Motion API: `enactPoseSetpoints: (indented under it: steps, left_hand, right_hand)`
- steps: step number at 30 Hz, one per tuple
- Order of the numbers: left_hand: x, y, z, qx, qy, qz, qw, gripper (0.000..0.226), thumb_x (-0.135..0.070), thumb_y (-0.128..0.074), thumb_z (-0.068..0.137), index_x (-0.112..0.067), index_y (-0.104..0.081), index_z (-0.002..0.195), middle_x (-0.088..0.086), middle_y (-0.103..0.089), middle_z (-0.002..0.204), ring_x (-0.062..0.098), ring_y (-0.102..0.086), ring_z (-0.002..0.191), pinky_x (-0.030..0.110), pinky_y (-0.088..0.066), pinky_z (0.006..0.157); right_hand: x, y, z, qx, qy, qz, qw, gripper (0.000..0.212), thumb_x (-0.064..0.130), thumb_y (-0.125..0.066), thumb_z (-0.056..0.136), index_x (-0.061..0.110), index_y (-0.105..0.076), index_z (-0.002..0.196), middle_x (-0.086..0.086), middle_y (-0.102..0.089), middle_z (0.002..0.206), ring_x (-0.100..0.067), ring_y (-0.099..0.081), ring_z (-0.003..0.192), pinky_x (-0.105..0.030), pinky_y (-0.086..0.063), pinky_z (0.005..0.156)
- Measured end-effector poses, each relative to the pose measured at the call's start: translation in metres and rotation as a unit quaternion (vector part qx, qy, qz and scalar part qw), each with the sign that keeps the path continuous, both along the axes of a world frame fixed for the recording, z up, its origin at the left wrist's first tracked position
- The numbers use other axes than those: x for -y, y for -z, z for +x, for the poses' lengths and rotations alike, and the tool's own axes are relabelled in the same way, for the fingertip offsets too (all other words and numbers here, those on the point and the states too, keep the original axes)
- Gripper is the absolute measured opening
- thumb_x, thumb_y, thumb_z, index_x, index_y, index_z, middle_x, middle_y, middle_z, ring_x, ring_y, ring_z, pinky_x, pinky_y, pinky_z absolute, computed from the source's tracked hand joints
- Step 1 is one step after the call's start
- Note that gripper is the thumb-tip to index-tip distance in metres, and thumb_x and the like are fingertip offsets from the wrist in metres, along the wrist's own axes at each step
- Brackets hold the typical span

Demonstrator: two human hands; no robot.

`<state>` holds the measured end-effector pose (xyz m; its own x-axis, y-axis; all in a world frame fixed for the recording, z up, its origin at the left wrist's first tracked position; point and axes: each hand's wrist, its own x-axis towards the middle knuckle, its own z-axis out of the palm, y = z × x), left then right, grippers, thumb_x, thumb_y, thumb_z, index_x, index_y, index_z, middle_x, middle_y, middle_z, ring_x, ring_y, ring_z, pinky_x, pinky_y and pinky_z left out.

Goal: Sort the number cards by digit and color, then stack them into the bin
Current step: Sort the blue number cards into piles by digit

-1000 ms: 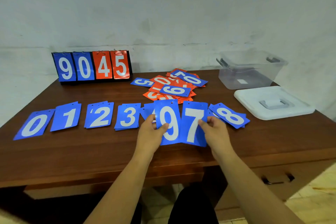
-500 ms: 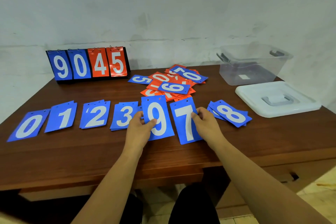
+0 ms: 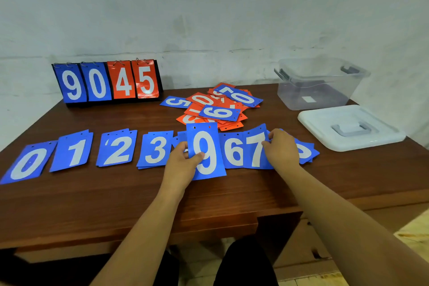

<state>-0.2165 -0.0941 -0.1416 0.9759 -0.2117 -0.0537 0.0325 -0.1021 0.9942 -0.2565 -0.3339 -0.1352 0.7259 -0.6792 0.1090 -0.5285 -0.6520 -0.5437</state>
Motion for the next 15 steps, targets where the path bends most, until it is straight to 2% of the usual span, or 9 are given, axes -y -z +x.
enactPoseSetpoints:
  steps: [4, 7, 9, 11, 13, 15]
  left_hand:
    - [0.001, -0.004, -0.001, 0.004, 0.020, -0.002, 1.000, 0.030, -0.020, -0.071, 0.088, -0.034, -0.044, 0.092, -0.019, -0.055, 0.085, 0.002, -0.063, 0.072, 0.018, -0.052, 0.056]
    - [0.004, -0.004, -0.001, 0.005, 0.019, 0.012, 1.000, 0.030, -0.023, -0.071, 0.088, -0.031, -0.046, 0.101, -0.016, -0.058, 0.088, 0.004, -0.065, 0.075, 0.019, -0.053, 0.057]
    - [0.010, -0.003, -0.001, 0.007, 0.024, 0.023, 0.999, 0.029, -0.025, -0.072, 0.087, -0.031, -0.048, 0.103, -0.012, -0.063, 0.094, 0.005, -0.067, 0.077, 0.018, -0.054, 0.056]
    - [0.020, -0.003, -0.002, 0.008, 0.034, 0.018, 0.999, 0.027, -0.025, -0.073, 0.086, -0.033, -0.051, 0.101, -0.009, -0.065, 0.100, 0.006, -0.069, 0.081, 0.020, -0.056, 0.058]
    - [0.033, -0.005, -0.005, 0.003, 0.053, 0.014, 0.998, 0.027, -0.026, -0.073, 0.086, -0.032, -0.053, 0.102, -0.007, -0.066, 0.104, 0.007, -0.070, 0.085, 0.021, -0.059, 0.062]
    - [0.050, -0.007, -0.008, 0.008, 0.074, 0.036, 0.997, 0.031, -0.030, -0.074, 0.085, -0.030, -0.054, 0.110, -0.006, -0.067, 0.111, 0.010, -0.070, 0.093, 0.028, -0.061, 0.072]
  right_hand:
    - [0.002, 0.009, 0.005, -0.048, -0.006, -0.049, 0.998, 0.032, 0.028, -0.058, 0.096, 0.009, -0.057, 0.121, -0.011, -0.061, 0.120, -0.025, -0.061, 0.104, -0.037, -0.052, 0.086]
    - [-0.001, 0.010, -0.001, 0.020, -0.003, -0.045, 0.999, 0.035, 0.033, -0.059, 0.095, 0.011, -0.057, 0.123, -0.009, -0.048, 0.130, -0.023, -0.059, 0.103, -0.034, -0.049, 0.086]
    - [-0.010, 0.005, -0.008, 0.086, -0.035, 0.016, 0.996, 0.033, 0.041, -0.056, 0.095, 0.016, -0.060, 0.116, -0.002, -0.053, 0.121, -0.015, -0.058, 0.099, -0.028, -0.047, 0.081]
    - [-0.024, -0.004, -0.017, 0.097, -0.098, 0.147, 0.979, 0.033, 0.049, -0.056, 0.093, 0.019, -0.063, 0.103, 0.005, -0.063, 0.102, -0.010, -0.060, 0.090, -0.025, -0.048, 0.075]
    - [-0.034, -0.008, -0.026, 0.091, -0.135, 0.266, 0.950, 0.028, 0.045, -0.059, 0.092, 0.018, -0.067, 0.099, 0.005, -0.068, 0.092, -0.010, -0.065, 0.081, -0.022, -0.051, 0.064]
    - [-0.031, -0.007, -0.031, 0.100, -0.124, 0.308, 0.938, 0.017, 0.033, -0.062, 0.093, 0.018, -0.068, 0.098, 0.003, -0.068, 0.091, -0.010, -0.066, 0.077, -0.018, -0.051, 0.058]
